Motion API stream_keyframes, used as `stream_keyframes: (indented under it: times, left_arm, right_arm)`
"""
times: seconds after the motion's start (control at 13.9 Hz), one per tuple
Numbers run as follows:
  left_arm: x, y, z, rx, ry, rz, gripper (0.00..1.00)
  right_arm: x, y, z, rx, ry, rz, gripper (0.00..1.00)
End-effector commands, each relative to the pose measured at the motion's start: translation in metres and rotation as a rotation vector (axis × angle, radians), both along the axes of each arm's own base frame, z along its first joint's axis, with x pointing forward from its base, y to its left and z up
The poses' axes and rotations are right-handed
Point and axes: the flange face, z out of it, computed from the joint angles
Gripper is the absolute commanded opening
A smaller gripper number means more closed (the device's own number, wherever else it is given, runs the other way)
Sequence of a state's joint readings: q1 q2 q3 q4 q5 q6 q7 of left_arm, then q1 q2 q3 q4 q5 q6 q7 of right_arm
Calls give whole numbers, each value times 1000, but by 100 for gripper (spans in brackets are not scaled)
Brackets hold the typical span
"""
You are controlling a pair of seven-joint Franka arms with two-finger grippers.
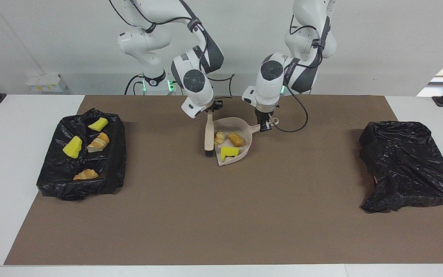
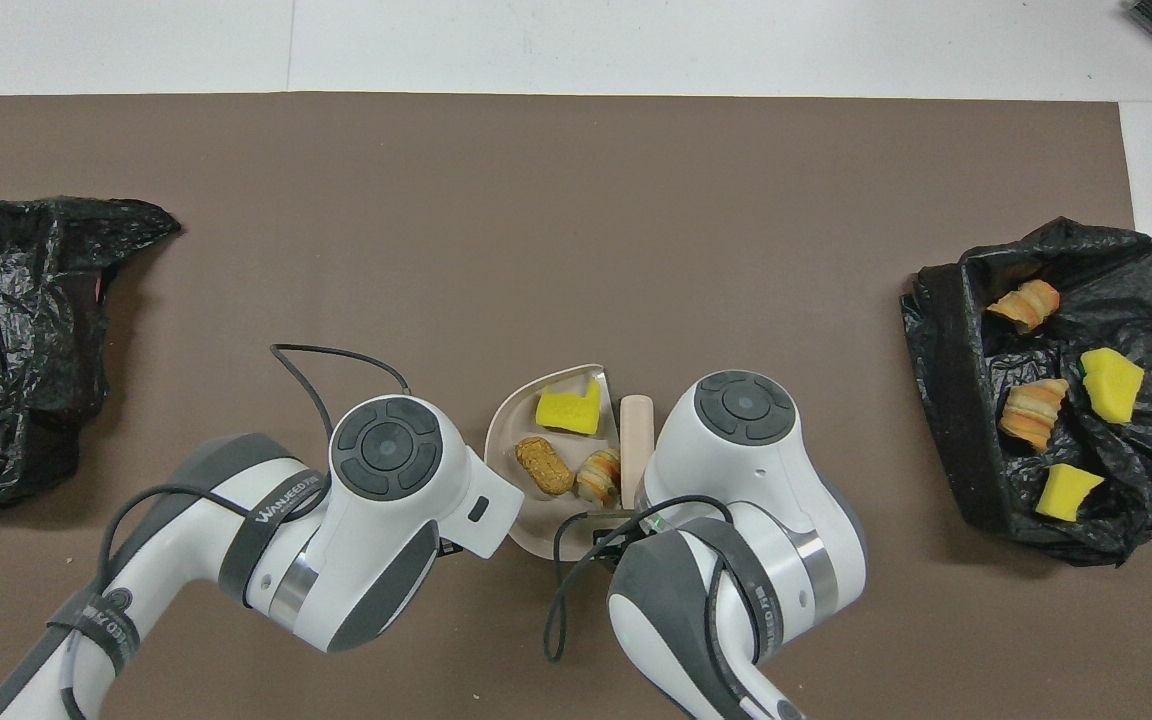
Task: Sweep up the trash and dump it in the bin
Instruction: 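Carry the dustpan to the bag with the left gripper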
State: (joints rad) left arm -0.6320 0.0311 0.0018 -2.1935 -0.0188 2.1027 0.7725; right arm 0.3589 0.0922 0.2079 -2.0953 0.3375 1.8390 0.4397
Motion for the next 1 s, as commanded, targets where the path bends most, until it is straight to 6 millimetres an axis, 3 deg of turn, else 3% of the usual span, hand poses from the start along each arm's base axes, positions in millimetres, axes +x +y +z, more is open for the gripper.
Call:
stream_keyframes:
  times: [0.0, 0.36, 0.57, 0.79, 0.93]
  left_arm:
    - [-5, 17, -3, 16, -12, 15, 0]
    - [39, 76, -11, -49, -65, -24, 0]
    - [65, 100, 7, -85, -79, -63, 0]
    - [92, 136, 21, -92, -91, -96, 0]
    - [124, 171, 30, -92, -69, -133, 0]
  right_arm:
    - [25, -5, 31, 40, 19, -18, 0]
    - [26, -7, 53, 21, -26, 10, 0]
    - [16, 1, 54, 13, -42, 18, 0]
    - [-7, 26, 41, -40, -35, 34, 0]
    - [-32, 52, 29, -72, -38, 34, 0]
